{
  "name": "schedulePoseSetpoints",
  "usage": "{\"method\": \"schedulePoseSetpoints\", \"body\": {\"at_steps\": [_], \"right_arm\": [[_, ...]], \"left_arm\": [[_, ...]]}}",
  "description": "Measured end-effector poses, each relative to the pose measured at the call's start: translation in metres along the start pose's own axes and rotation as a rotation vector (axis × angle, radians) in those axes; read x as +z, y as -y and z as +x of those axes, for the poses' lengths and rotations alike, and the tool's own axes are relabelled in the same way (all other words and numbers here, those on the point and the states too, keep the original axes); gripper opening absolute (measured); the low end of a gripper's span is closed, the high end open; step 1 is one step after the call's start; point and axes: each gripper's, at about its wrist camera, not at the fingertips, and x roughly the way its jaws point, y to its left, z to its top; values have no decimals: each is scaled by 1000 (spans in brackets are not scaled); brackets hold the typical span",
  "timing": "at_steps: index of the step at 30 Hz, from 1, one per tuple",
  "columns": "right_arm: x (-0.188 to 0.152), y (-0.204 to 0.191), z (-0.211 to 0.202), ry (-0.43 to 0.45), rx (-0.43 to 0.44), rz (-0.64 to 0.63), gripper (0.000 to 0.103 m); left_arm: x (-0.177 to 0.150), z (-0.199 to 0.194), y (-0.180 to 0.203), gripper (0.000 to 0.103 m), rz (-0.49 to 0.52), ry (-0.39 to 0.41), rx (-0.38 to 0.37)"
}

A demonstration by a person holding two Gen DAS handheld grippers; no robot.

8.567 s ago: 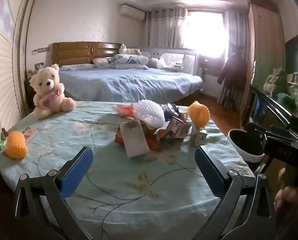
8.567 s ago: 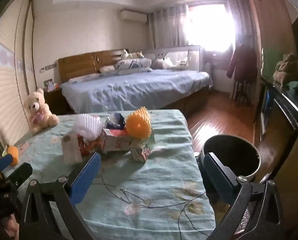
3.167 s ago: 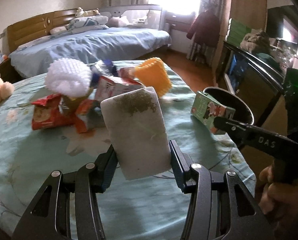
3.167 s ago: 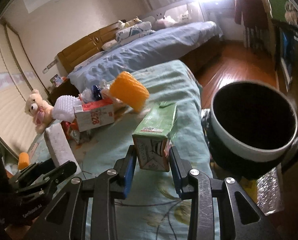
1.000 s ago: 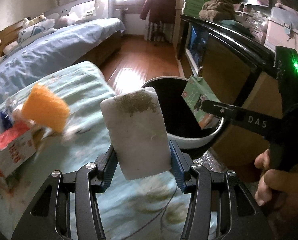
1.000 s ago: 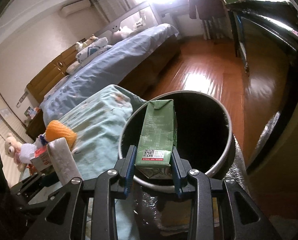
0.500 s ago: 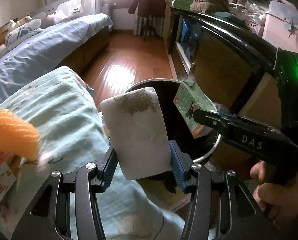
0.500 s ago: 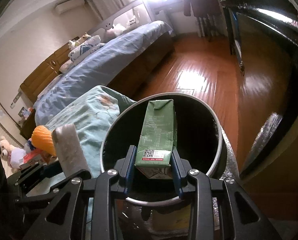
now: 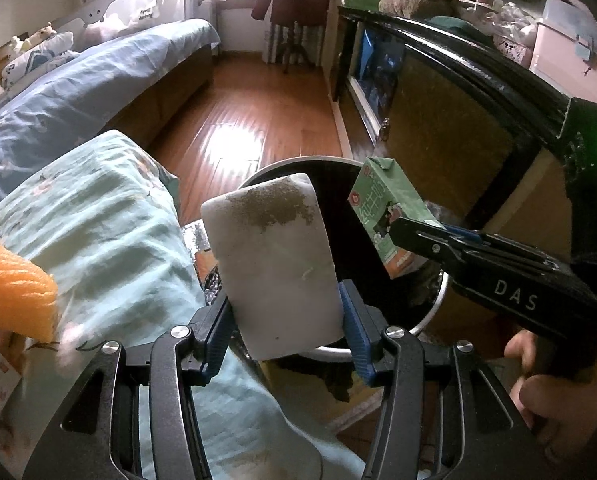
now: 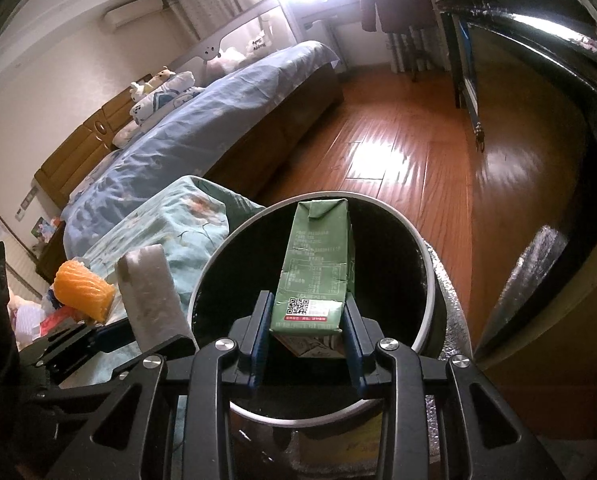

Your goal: Collect trash

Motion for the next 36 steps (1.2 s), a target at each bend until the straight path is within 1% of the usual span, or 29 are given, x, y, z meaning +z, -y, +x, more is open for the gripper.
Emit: {"method": "schedulePoseSetpoints", "body": {"at_steps": [2,5,7,9,12,16,23,28,36], "right_arm": [[1,2,0,0,0,4,35],[3,6,-1,0,3,26,42],[4,8,-4,5,10,40,55],[4,9,-8,14,12,42,62],[3,5,-13,28,21,41,69],[-3,-8,-18,38,44,25,78],[-19,-40,-15,10,104,-14,79],[-30,-65,-11,-13,151,-48,79],[-44,-104,-2,-48,204,-104,79]], "left_arm": [[1,1,-1,53,-8,-5,1],[3,2,-2,59,-19,-12,-4],[2,0,-1,69,-20,-7,5],[-1,-4,-3,73,-26,5,13],[-10,-12,-8,76,-51,17,21],[-26,-27,-24,76,-113,42,27],[-62,-60,-56,76,-203,99,74],[-84,-77,-78,76,-247,117,121],[-120,-106,-118,76,-344,146,185]]}}
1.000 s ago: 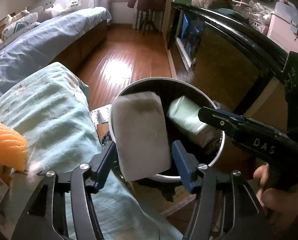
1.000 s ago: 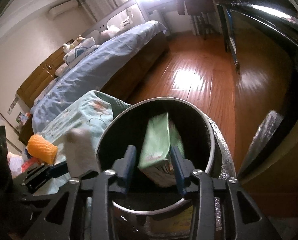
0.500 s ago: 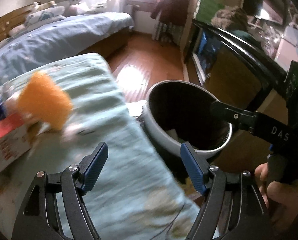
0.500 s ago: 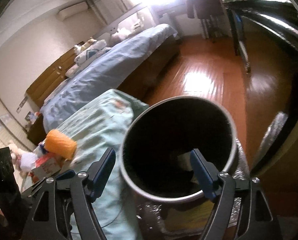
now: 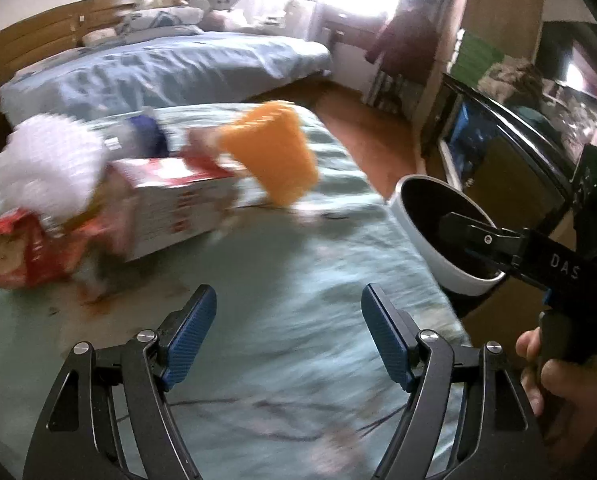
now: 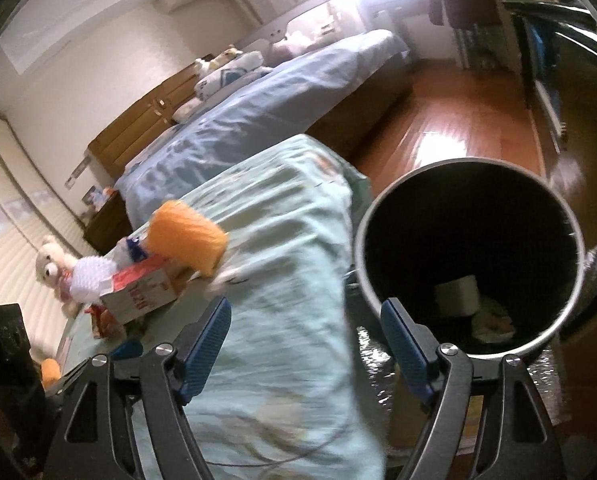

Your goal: Collect trash

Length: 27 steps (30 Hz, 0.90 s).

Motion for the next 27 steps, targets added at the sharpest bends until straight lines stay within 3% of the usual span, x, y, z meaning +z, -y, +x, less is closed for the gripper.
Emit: {"method": "schedulePoseSetpoints", "body": {"at_steps": [15,27], "right_arm": [[-6,-54,38,-56,72,-112,79],[18,-83,72,-65,108,-247,79]], "left_arm": [[-13,-21,-75,76,-157,32,123],[-3,-16,-110,76,-206,36,177]]}}
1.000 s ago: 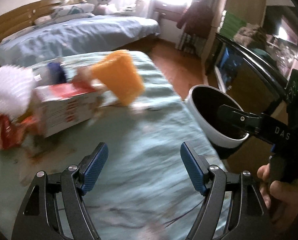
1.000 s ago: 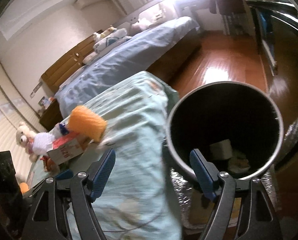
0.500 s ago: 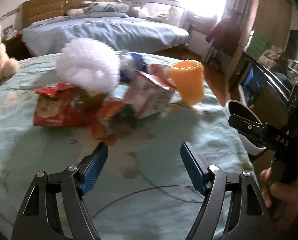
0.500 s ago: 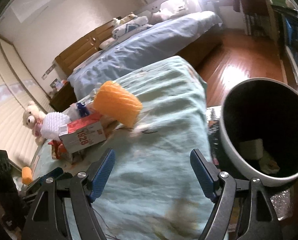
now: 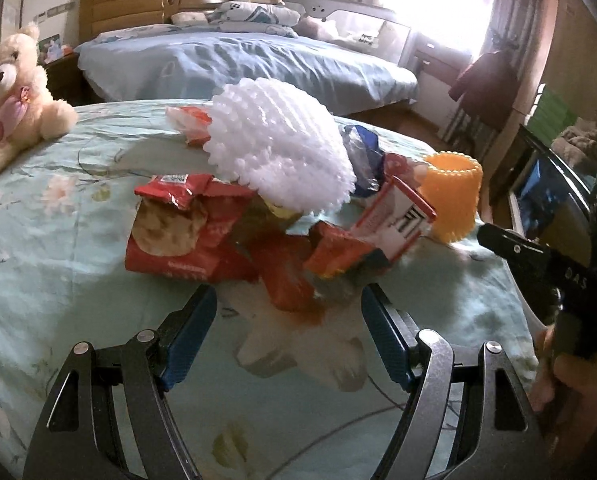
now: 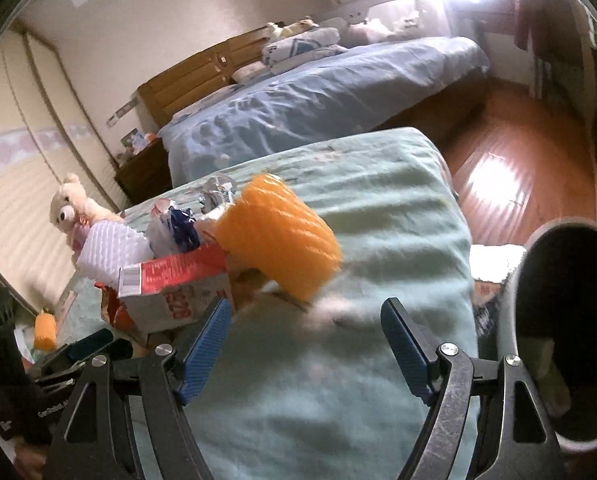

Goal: Collect trash
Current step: 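Grasp the red snack bag with the left gripper while the right grasps the orange foam net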

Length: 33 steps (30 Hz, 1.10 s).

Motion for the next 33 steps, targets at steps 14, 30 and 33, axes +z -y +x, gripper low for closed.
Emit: {"method": "schedulePoseSetpoints", "body": {"at_steps": [14,30,33], "right_arm": [[17,-12,29,-12,-43,-87,31],[-14,-3,-31,39,-33,0,27],[-22,-1,-40,46,-31,18,27]], "left_arm": [[4,13,3,6,52,-48,-60],[-26,-35,0,2,52,13,-97],[-32,-45,7,2,69,20,-118]]}}
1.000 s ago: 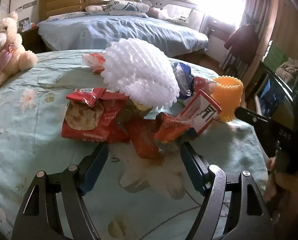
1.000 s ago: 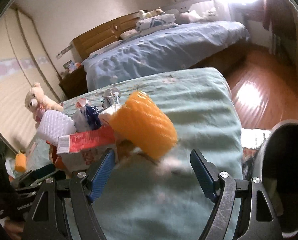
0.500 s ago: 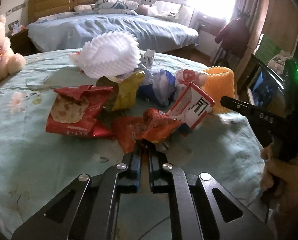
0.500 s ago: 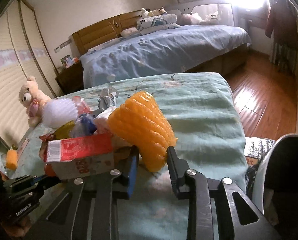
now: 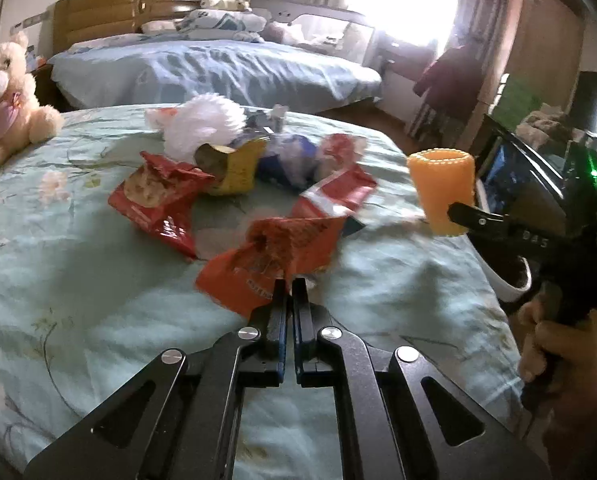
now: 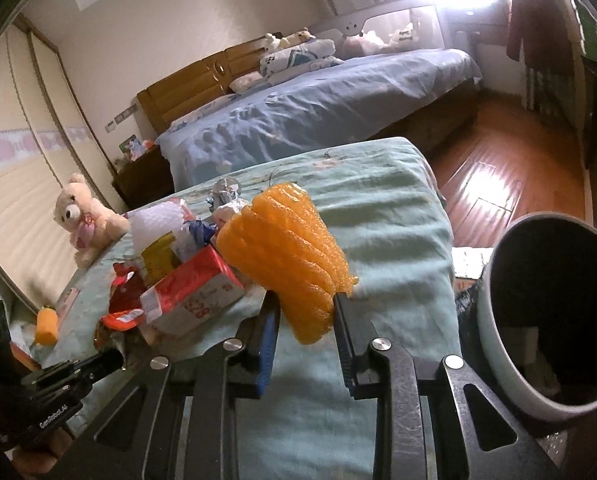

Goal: Collect trash
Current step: 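Grasp the red snack bag with the left gripper while the right grasps the orange foam net, then move both held items over the bin and open both grippers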

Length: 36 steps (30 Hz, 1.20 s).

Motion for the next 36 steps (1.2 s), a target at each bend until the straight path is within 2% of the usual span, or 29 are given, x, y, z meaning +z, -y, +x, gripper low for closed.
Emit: {"method": "schedulePoseSetpoints", "body": {"at_steps": [10,28,36], "right_arm": [[-19,14,-29,14,-14,53,27],[-34,79,-70,48,-109,168,27],[-37,100,-79,51,-144,200,27]], "left_arm": [[-7,-8,45,2,81,-7,-83],[11,28,125,2,208,-44,-172],[18,44,150,2,238,-62,-199]]}}
